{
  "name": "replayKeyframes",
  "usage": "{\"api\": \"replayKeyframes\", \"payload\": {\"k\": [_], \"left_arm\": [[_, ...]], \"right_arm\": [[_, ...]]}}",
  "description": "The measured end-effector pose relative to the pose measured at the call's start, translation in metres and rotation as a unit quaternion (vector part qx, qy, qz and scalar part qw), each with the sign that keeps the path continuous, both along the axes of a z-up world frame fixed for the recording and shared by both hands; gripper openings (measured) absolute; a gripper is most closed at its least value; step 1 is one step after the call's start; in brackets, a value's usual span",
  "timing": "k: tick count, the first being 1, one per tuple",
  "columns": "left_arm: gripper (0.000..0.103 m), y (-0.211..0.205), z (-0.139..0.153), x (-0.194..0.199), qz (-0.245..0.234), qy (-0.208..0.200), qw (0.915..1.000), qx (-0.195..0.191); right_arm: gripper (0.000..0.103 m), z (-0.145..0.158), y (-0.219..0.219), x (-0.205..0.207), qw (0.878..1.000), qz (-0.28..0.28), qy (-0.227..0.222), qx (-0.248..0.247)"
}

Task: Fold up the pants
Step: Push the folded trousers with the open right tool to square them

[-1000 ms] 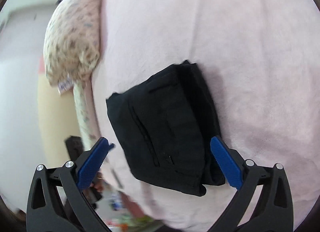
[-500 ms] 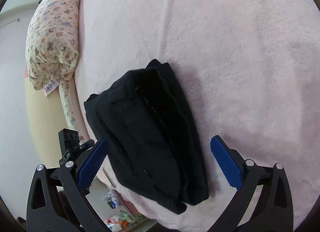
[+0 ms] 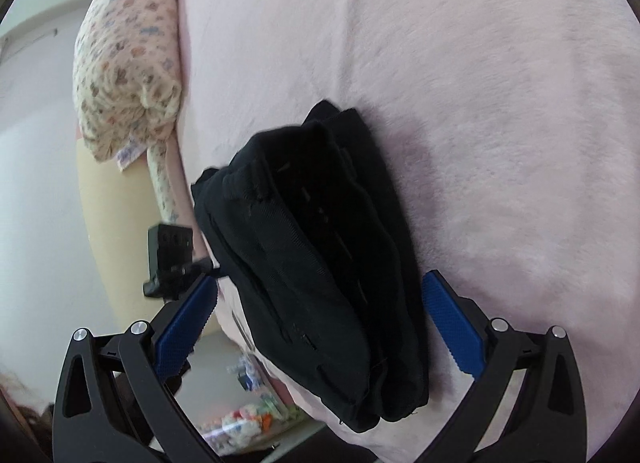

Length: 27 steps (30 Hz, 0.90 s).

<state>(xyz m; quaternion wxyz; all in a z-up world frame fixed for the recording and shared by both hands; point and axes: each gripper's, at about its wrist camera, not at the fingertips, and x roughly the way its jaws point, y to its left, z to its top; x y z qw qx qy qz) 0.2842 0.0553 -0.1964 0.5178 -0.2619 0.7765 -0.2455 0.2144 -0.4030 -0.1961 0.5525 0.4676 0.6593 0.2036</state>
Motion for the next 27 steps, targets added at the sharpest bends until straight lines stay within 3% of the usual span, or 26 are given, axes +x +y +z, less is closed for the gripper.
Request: {"api": "replayKeyframes", "payload": {"k": [4, 9, 14, 19, 21, 25, 27], "left_arm": [[0.101, -0.011, 0.002, -0.002, -0.031, -0.007, 0.9995, -0.008], [0.101, -0.014, -0.007, 0.000, -0.015, 0.018, 0.9992, -0.033], [0.101, -0.028, -0.002, -0.002, -0.017, 0.010, 0.9981, -0.058], [0.101, -0.035, 0.011, -0.005, -0.012, -0.005, 0.9933, -0.115], [0.101, -0.035, 0.009, -0.006, -0.009, -0.006, 0.9941, -0.108], [0.101, -0.036, -0.001, -0.007, 0.016, 0.002, 0.9949, -0.099], [0.101, -0.044, -0.003, -0.008, 0.015, 0.003, 0.9950, -0.098]], "right_arm": [[0.102, -0.002, 0.005, 0.004, 0.999, 0.031, -0.006, -0.006], [0.102, -0.003, 0.008, 0.004, 0.998, 0.047, -0.027, -0.002], [0.102, -0.004, 0.008, -0.001, 0.997, 0.048, -0.049, 0.028], [0.102, 0.000, 0.013, -0.002, 0.994, 0.052, -0.069, 0.060], [0.098, -0.002, 0.012, -0.001, 0.995, 0.054, -0.069, 0.048], [0.075, -0.007, 0.004, -0.004, 0.997, 0.040, -0.070, 0.022], [0.073, -0.008, 0.003, -0.006, 0.996, 0.035, -0.076, 0.020]]}}
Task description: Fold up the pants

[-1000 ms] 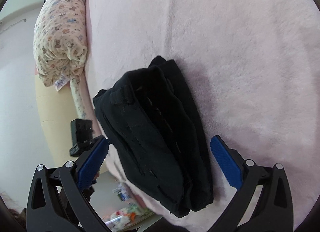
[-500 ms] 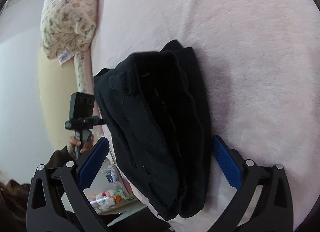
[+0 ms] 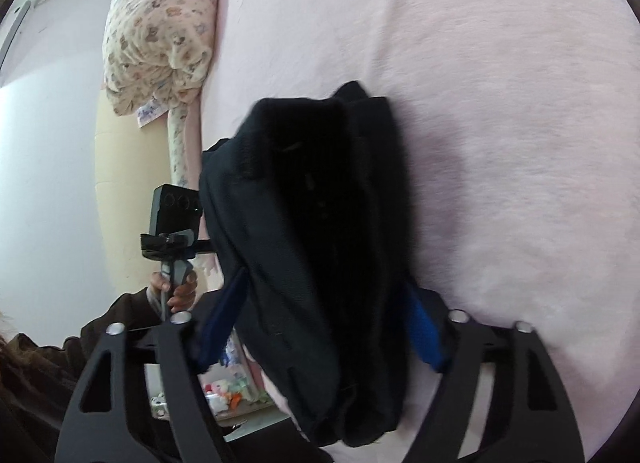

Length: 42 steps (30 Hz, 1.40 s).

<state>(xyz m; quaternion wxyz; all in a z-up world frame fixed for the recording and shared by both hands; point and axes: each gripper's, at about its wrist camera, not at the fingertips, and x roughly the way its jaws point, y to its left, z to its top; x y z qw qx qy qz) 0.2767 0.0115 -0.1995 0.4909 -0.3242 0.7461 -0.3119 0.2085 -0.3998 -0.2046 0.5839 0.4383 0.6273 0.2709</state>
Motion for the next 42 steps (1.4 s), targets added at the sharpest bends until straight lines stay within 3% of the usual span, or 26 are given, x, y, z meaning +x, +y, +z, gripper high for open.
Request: {"api": "replayKeyframes", "payload": {"k": [5, 8, 15, 17, 18, 26, 29, 31, 37, 42], "left_arm": [[0.101, -0.004, -0.003, 0.004, -0.002, 0.005, 1.0000, 0.002], [0.101, -0.006, -0.003, 0.005, 0.000, 0.004, 1.0000, 0.003], [0.101, -0.002, -0.007, 0.006, 0.019, 0.014, 0.9997, -0.001], [0.101, -0.002, -0.008, 0.006, 0.028, 0.019, 0.9994, -0.002], [0.101, -0.002, -0.008, 0.007, 0.034, 0.021, 0.9992, -0.002], [0.101, -0.004, -0.007, 0.008, 0.053, 0.018, 0.9981, 0.025], [0.084, -0.005, -0.001, 0.006, 0.055, 0.001, 0.9970, 0.055], [0.065, 0.001, 0.002, 0.002, 0.061, -0.014, 0.9948, 0.080], [0.045, 0.001, 0.009, -0.001, 0.076, -0.044, 0.9906, 0.104], [0.025, -0.005, 0.026, -0.008, 0.071, -0.103, 0.9845, 0.122]], "right_arm": [[0.074, 0.011, 0.021, 0.004, 0.998, 0.050, -0.029, -0.011], [0.073, 0.018, 0.032, 0.006, 0.992, 0.089, -0.060, -0.058], [0.071, 0.009, 0.030, 0.005, 0.997, 0.048, -0.049, -0.039], [0.051, 0.006, 0.025, 0.002, 0.998, 0.037, -0.040, -0.039], [0.049, 0.003, 0.021, -0.001, 0.999, 0.026, -0.035, -0.031], [0.045, 0.007, 0.023, -0.008, 0.999, -0.001, -0.042, -0.034], [0.043, 0.008, 0.023, -0.009, 0.998, -0.005, -0.046, -0.034], [0.043, 0.009, 0.025, -0.009, 0.998, -0.008, -0.047, -0.034], [0.043, 0.009, 0.028, -0.008, 0.998, -0.015, -0.041, -0.034], [0.038, 0.015, 0.032, -0.008, 0.998, -0.019, -0.054, -0.028]]}}
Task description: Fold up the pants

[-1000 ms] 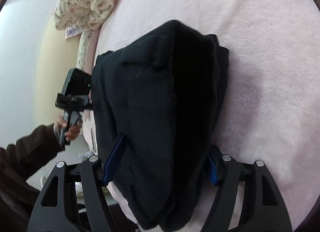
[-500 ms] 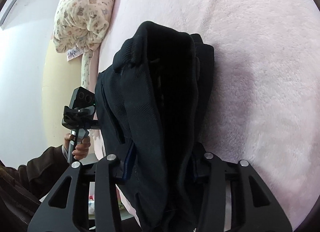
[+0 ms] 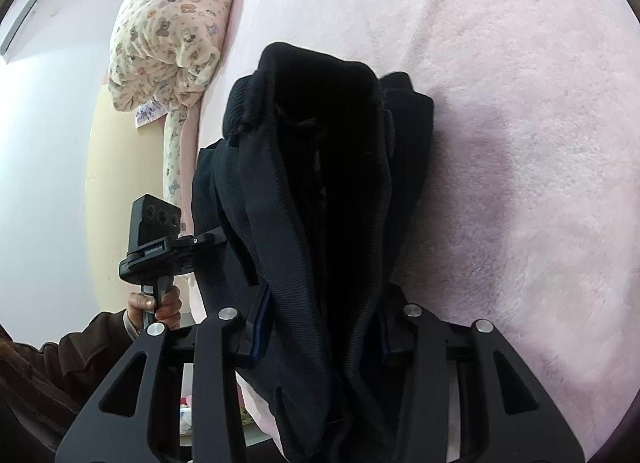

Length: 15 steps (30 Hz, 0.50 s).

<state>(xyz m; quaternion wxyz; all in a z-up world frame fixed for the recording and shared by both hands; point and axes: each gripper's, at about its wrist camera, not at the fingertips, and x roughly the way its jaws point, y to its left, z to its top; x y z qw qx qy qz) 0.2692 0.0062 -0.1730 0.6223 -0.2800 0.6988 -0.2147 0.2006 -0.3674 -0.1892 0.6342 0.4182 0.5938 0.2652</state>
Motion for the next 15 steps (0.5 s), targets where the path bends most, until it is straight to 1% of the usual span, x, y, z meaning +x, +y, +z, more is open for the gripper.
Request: {"api": "replayKeyframes", "payload": {"k": [2, 4, 7, 12, 15], "left_arm": [[0.023, 0.000, 0.004, -0.003, -0.003, -0.020, 0.9998, 0.003], [0.021, 0.003, 0.008, -0.005, 0.001, -0.033, 0.9994, -0.003], [0.020, 0.005, 0.014, -0.006, 0.007, -0.045, 0.9989, -0.014], [0.020, 0.007, 0.028, -0.004, 0.013, -0.053, 0.9981, -0.030], [0.020, 0.008, 0.038, 0.003, 0.018, -0.067, 0.9969, -0.038]], "right_arm": [[0.037, 0.003, 0.000, -0.002, 1.000, -0.007, -0.004, 0.010], [0.036, 0.006, 0.000, -0.003, 1.000, -0.011, -0.008, 0.016], [0.035, 0.011, -0.002, -0.004, 0.999, -0.018, -0.014, 0.028], [0.035, 0.022, -0.005, 0.001, 0.999, -0.022, -0.028, 0.040], [0.034, 0.033, -0.011, 0.009, 0.998, -0.030, -0.045, 0.045]]}}
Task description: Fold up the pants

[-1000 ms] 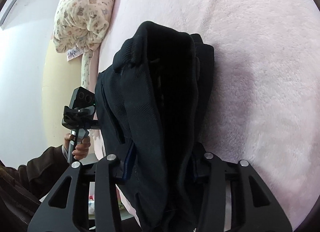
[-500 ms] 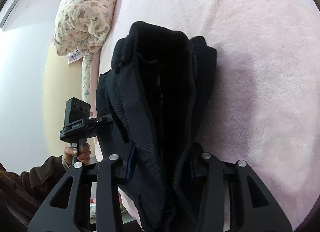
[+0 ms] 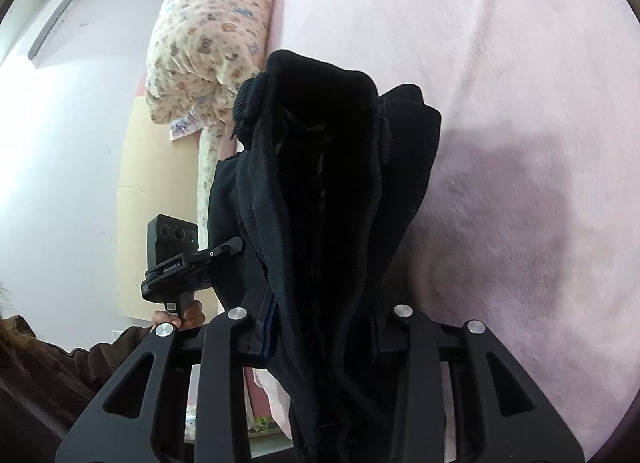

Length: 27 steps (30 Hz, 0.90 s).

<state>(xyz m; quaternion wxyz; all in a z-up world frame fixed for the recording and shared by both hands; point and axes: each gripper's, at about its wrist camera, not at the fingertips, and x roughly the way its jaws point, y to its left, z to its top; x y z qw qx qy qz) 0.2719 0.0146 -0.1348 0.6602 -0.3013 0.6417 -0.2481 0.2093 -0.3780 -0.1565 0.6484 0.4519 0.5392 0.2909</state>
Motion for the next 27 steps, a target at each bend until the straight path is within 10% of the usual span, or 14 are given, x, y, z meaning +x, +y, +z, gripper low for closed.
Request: {"api": "replayKeyframes", "payload": {"k": [27], "left_arm": [[0.020, -0.056, -0.004, 0.132, 0.002, -0.072, 0.9915, 0.108]], "right_arm": [[0.034, 0.010, -0.017, 0.140, 0.986, -0.077, -0.018, -0.145]]}}
